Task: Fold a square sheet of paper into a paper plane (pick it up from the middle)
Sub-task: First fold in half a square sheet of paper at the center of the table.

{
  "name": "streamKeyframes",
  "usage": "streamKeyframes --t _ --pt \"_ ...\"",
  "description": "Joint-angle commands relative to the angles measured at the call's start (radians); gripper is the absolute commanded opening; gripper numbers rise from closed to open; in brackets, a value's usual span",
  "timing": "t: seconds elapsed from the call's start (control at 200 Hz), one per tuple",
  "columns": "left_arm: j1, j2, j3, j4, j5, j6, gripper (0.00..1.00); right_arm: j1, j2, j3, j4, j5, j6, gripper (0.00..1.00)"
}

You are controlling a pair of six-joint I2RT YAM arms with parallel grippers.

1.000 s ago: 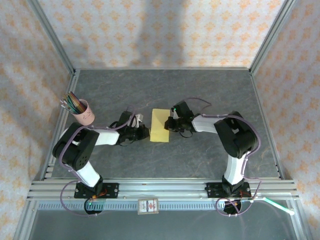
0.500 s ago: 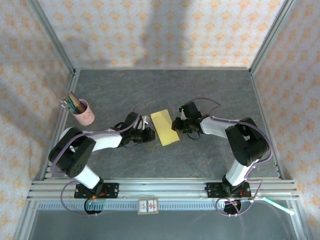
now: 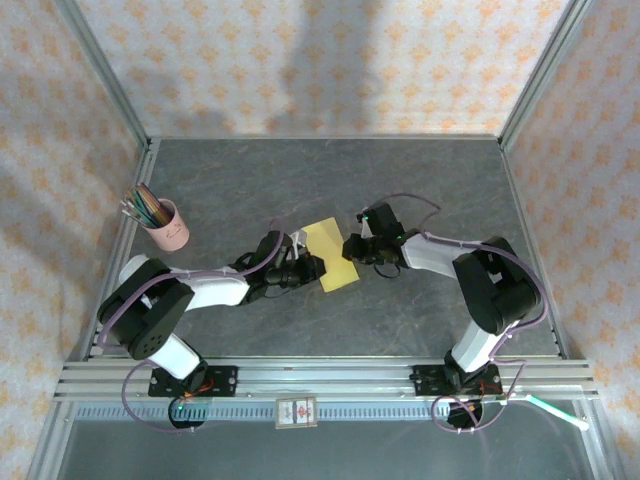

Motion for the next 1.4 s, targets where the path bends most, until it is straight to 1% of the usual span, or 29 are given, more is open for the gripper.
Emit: streamKeyframes --t 0.0,0.19,0.395,0.516,0.636,0.721,0.826,0.951,1.211,1.396 --pt "0.004 -0.019 0.009 0.0 -0.048 0.002 0.19 0.005 0.012 -0.039 -0.007 0.003 0.008 0.13" --pt "0.027 -0.066 0.023 -0.099 -0.062 0.047 0.21 0.033 -0.008 -0.115 0.052 -0.012 0.095 0.13" --pt "0.082 -0.135 -0.044 -0.109 -0.047 0.029 0.24 0.101 -0.041 -0.164 0.165 -0.013 0.24 0.13" --pt "0.088 -0.154 -0.061 -0.113 -0.024 0.027 0.26 0.128 -0.046 -0.168 0.204 0.0 0.284 0.13" --pt "0.088 -0.143 -0.081 -0.084 0.018 0.007 0.27 0.13 -0.051 -0.156 0.191 0.023 0.276 0.13" --pt "0.081 -0.118 -0.109 -0.023 0.052 -0.028 0.27 0.13 -0.046 -0.152 0.189 0.02 0.267 0.14" --pt "0.076 -0.084 -0.131 0.046 0.061 -0.059 0.25 0.13 -0.031 -0.138 0.18 0.022 0.251 0.14" --pt "0.076 -0.04 -0.12 0.096 0.083 -0.064 0.23 0.13 -0.016 -0.123 0.172 0.018 0.237 0.14" --pt "0.08 0.014 -0.124 0.093 0.075 -0.054 0.21 0.128 -0.018 -0.09 0.129 0.041 0.2 0.14" --pt "0.099 0.056 -0.12 0.078 0.08 -0.015 0.2 0.125 -0.04 -0.06 0.103 0.053 0.157 0.18"
